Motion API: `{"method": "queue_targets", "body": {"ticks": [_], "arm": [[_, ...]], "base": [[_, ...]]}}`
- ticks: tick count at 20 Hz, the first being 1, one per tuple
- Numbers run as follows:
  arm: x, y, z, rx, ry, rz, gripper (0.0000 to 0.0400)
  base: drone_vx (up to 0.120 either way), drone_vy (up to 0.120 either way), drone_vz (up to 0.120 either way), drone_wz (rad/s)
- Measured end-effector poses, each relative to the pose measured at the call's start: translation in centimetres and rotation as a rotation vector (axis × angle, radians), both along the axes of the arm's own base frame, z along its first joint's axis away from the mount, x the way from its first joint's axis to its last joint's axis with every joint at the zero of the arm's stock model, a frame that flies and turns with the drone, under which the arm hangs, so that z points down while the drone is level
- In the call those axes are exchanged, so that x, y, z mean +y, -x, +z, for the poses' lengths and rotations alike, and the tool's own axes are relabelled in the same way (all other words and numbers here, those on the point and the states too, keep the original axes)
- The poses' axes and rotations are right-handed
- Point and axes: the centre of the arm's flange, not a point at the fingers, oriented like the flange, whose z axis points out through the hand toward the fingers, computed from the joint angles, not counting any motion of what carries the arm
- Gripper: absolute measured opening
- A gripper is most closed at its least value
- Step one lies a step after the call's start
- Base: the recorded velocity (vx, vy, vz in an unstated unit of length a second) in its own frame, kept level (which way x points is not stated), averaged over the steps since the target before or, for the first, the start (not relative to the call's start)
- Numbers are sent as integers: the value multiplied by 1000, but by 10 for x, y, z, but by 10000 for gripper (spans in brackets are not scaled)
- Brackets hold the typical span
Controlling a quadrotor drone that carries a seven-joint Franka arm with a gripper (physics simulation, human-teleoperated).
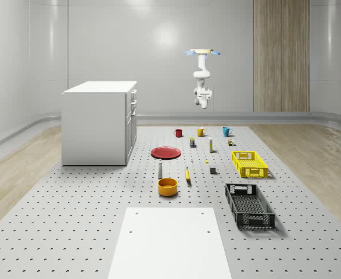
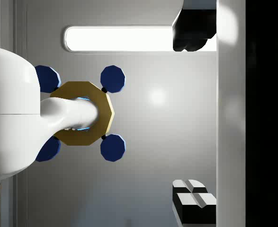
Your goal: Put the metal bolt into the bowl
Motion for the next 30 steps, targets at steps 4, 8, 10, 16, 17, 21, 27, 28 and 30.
{"method": "queue_targets", "body": {"ticks": [4,8,10,16,17,21,27,28,30], "arm": [[0,4,30,-3,0,0,400],[0,3,56,-6,0,0,400],[0,2,66,-8,0,0,400],[0,1,85,-13,0,0,400],[0,1,87,-13,0,0,400],[0,0,91,-16,0,0,400],[0,1,93,-21,0,0,400],[0,1,93,-22,0,0,400],[0,1,93,-23,1,0,400]], "base": [[0,0,0,0],[0,0,0,0],[0,-100,0,0],[0,-120,0,0],[0,-120,0,0],[0,-120,0,0],[0,-120,0,0],[0,-120,0,0],[0,-120,0,0]]}}
